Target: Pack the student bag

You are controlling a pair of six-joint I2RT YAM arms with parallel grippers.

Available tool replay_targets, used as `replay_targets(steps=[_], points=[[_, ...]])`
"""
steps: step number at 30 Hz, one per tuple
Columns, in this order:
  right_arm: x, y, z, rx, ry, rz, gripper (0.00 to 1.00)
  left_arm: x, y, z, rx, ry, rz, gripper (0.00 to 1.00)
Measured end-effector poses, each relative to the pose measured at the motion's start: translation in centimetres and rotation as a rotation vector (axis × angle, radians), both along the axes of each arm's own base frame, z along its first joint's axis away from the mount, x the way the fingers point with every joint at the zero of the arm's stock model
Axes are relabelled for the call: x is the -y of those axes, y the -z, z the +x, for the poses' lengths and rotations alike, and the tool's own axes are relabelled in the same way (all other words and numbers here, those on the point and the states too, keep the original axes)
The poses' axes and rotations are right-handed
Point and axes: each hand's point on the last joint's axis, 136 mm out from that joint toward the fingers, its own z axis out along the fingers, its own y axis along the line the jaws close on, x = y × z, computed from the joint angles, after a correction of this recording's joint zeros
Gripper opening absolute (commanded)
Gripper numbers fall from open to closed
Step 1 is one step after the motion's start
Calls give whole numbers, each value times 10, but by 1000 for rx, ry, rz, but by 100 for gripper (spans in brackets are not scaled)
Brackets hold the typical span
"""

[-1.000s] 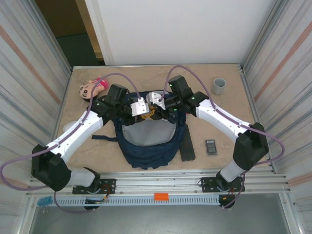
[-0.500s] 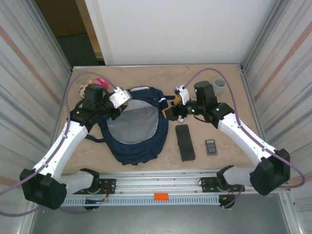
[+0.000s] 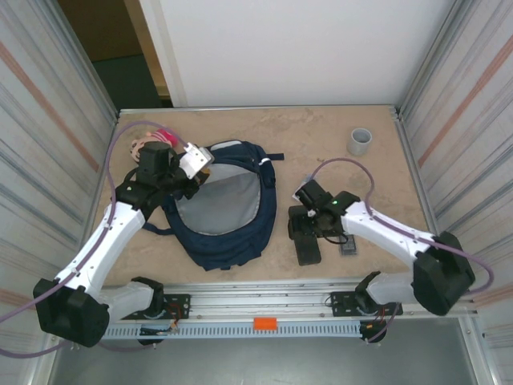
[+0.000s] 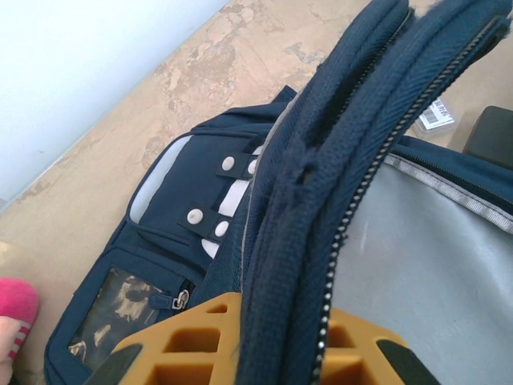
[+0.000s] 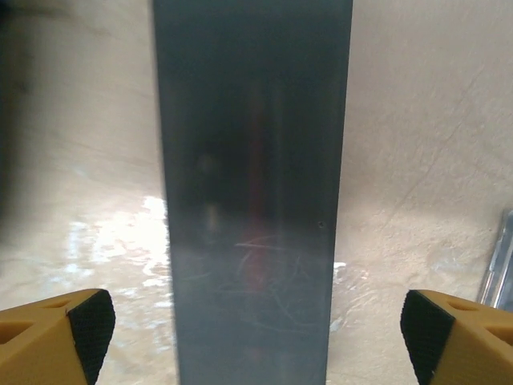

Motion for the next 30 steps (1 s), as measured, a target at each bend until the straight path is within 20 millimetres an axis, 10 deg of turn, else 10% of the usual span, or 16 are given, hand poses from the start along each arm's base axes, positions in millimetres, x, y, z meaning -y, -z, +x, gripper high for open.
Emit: replay_targets(steps=[8,20,25,30], points=[[-4,34,3,-77,-14,-143,94,1,-2,1,-4,-13,-25,0],[-11,44,10,-89,-6,-112,61,1,-3,-2,-11,-20,-46,0],[-18,9,15,18,-69,-47,64,1,-4,-2,-28,-28,-69,2],[-43,-75,23,319,-244,136,64,-3,-5,-1,-64,-53,-127,2]])
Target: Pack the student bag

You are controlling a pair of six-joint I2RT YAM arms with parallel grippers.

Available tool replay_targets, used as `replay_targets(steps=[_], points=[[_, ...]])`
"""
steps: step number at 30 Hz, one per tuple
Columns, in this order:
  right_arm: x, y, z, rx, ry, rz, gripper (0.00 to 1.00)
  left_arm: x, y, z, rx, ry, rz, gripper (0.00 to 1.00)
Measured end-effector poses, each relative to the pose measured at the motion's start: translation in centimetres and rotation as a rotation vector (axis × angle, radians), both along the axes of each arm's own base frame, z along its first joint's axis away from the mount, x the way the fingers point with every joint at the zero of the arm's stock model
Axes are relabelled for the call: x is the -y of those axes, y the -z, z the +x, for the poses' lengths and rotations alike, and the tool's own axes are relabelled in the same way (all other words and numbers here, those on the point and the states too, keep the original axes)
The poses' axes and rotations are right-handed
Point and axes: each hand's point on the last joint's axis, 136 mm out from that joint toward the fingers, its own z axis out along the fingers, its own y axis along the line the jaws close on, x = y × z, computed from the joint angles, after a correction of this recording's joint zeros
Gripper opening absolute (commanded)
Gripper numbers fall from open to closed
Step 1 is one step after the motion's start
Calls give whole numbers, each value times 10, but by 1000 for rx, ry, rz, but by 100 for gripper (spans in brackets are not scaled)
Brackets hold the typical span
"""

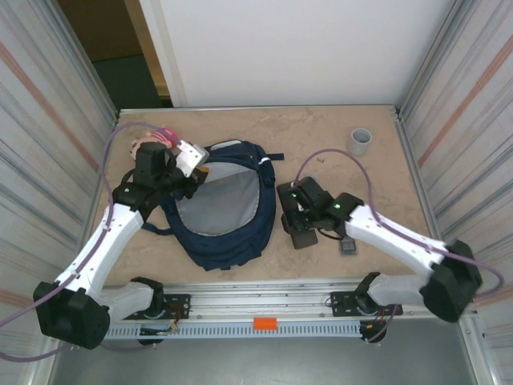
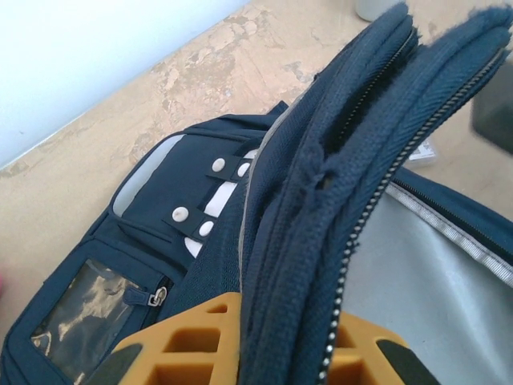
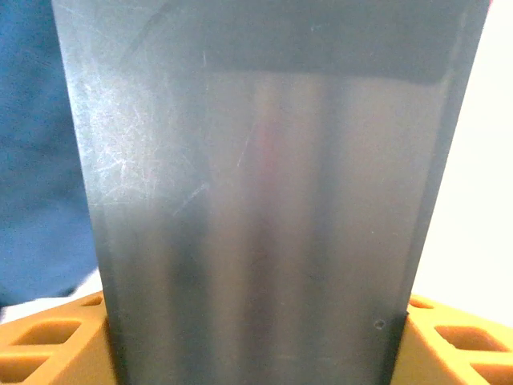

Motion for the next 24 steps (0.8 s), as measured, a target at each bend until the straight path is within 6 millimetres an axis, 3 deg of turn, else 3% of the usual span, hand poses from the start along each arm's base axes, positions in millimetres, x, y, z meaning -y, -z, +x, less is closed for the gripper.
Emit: replay_targets(steps=[3,5,8,13,17,24], points=[[-26,-56,0,226,-187,130,63,-2,-2,0,-17,-7,-34,2],[-42,-80,-4,351,-325,155,62,0,-4,-1,-23,1,-50,2],[-68,-93,-10,476,-557,82,62,3,-5,-3,-36,14,-75,2],[-118,-82,-5,588,-908,-124,64,4,-7,-5,-59,21,-112,2],[-153,-67,10,655,-1110,-268,67,7,-10,-5,-71,32,-136,3],[-178,-26,35,685,-1291,-424,74,10,-17,-7,-88,53,-194,3]])
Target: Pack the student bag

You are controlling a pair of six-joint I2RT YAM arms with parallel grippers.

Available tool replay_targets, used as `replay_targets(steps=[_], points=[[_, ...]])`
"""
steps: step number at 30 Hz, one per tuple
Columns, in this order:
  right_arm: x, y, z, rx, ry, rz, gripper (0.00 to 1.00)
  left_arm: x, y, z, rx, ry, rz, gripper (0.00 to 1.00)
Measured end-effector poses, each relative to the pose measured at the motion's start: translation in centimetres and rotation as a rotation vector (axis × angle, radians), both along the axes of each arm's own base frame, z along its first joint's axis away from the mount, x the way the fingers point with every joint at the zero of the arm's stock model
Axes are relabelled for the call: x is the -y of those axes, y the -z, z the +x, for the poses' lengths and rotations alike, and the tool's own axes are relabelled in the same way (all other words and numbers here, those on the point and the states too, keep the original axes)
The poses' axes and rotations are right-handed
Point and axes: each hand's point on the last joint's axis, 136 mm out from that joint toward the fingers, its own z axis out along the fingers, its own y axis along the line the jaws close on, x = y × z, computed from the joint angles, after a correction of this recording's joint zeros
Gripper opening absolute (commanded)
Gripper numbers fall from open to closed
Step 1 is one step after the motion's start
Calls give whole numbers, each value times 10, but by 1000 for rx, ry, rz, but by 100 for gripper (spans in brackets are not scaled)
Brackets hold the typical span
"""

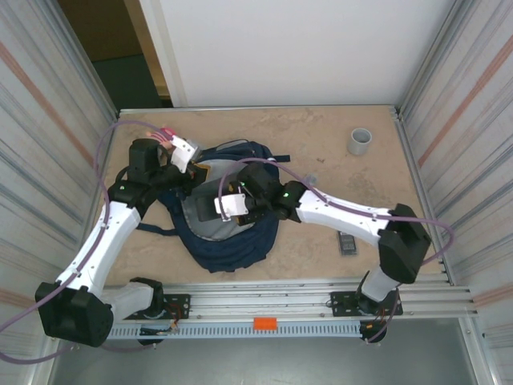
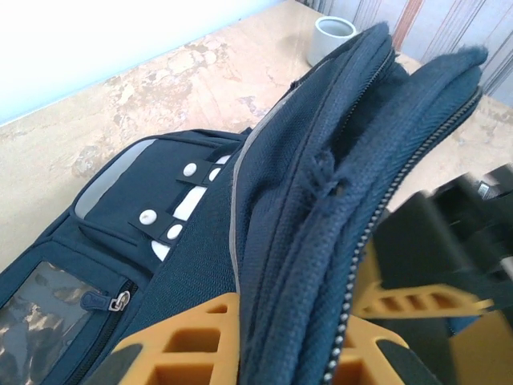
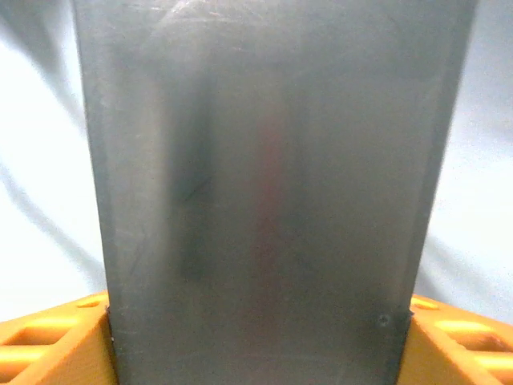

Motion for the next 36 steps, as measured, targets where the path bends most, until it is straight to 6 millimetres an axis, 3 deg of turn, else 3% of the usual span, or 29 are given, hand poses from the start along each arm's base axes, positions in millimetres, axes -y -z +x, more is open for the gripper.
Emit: replay_targets(steps=[7,13,18,24,28,30,33,36], points=[[-10,34,31,37,-31,-67,76,6,-5,-4,-24,25,-54,3],[-13,40,53,61,-5,-47,85,10,-12,-3,-16,31,-88,3],[-12,35,53,51,44,-21,88,9,-14,-2,-5,28,-89,3],[8,13,22,-6,151,81,84,7,-14,0,-3,22,-88,3],[30,-24,-5,-127,292,258,85,6,-14,1,6,17,-76,4],[49,-45,-8,-200,401,361,84,5,-13,1,13,17,-67,4],[94,-67,-2,-318,610,504,83,5,-13,1,20,21,-59,4],[148,-69,4,-432,858,605,83,5,-12,1,21,22,-57,4]])
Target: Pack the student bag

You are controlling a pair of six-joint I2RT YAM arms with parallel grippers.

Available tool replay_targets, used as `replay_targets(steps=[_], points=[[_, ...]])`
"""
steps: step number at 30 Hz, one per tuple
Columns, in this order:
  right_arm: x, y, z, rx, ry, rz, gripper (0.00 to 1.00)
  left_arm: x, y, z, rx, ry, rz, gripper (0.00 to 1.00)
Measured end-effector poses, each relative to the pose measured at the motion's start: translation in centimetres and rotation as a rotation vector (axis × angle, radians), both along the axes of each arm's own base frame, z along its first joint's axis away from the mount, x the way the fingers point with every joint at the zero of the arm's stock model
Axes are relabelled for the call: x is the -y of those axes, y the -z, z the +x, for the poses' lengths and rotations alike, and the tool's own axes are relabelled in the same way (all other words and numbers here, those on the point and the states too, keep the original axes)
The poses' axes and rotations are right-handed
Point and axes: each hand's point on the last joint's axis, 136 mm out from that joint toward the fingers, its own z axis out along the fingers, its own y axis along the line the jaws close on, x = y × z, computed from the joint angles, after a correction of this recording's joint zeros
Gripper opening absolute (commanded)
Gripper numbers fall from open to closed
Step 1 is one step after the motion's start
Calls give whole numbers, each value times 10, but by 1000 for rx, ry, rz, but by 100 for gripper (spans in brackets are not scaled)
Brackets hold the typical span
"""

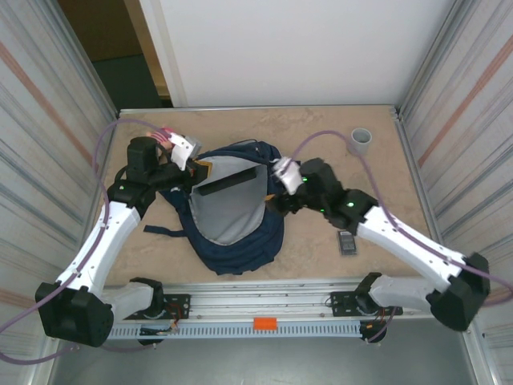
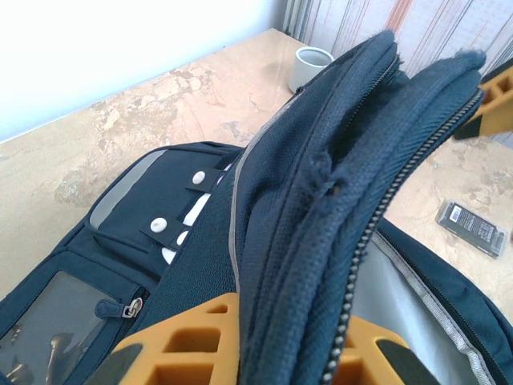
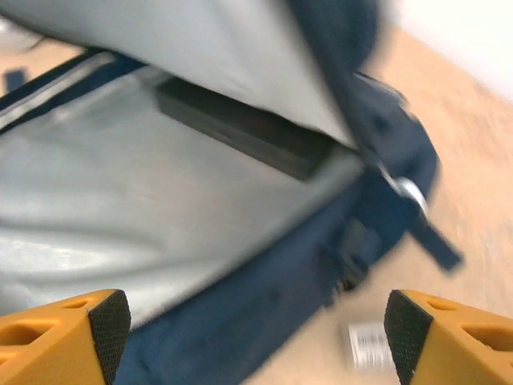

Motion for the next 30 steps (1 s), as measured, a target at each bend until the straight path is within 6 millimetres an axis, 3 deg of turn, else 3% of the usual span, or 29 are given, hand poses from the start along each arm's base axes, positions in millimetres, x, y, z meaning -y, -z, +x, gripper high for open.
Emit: replay_targets(steps=[7,10,12,14,17,25,30], points=[[134,48,-9,-353,592,21,84,0,2,0,-4,0,0,4],[174,64,-16,-466,785,38,84,0,2,-1,-6,-1,-1,4],[188,73,-15,-535,871,66,84,0,2,-1,-7,-2,-2,4],[191,84,-12,-607,924,81,84,0,2,-1,-8,-2,-2,5],[179,97,1,-694,946,73,84,-1,2,-1,-5,-7,1,5],[122,125,62,-790,915,17,85,-3,2,1,-1,-20,7,5],[96,157,88,-844,899,-40,85,-3,2,1,-2,-21,8,5]])
